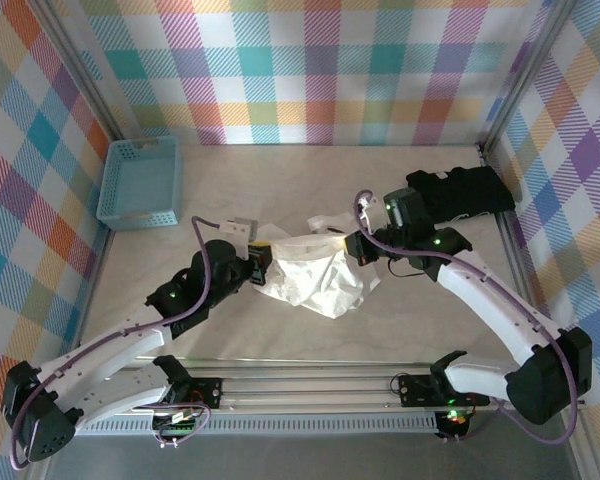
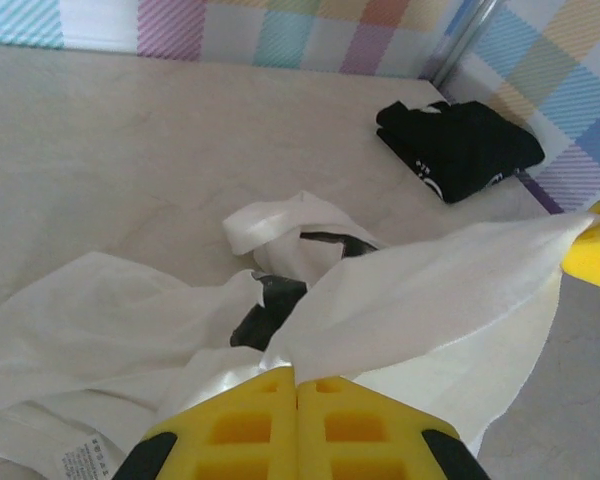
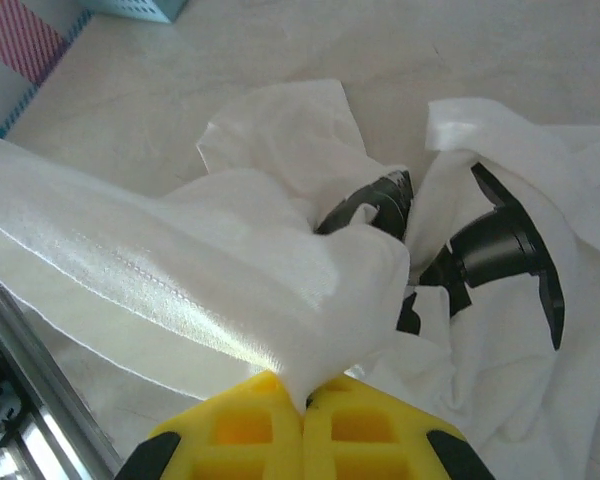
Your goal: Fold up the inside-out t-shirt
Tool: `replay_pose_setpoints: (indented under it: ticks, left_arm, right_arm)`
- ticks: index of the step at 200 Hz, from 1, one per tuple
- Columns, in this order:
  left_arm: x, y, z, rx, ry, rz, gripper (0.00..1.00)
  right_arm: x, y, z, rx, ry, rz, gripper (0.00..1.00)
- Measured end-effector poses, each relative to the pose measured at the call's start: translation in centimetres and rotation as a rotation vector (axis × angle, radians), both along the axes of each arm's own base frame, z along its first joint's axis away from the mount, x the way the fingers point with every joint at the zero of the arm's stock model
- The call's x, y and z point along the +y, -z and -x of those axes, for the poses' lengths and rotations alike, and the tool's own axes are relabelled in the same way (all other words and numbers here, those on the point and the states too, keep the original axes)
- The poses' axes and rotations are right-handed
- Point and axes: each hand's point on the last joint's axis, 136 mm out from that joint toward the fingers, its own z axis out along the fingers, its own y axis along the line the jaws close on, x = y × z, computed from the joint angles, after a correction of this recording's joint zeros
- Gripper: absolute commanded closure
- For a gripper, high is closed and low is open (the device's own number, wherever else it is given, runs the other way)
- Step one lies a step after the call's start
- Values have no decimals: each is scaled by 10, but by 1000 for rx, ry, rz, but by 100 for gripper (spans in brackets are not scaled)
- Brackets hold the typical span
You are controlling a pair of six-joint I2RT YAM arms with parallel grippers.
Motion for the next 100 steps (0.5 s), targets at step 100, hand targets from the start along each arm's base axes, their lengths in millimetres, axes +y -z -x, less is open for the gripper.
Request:
replay_pose_setpoints:
  ticks: [100]
  left_arm:
    - [-56,95,14,184,329,-165,96]
  right_arm:
    - [-23,38,-38,91,139,210,100]
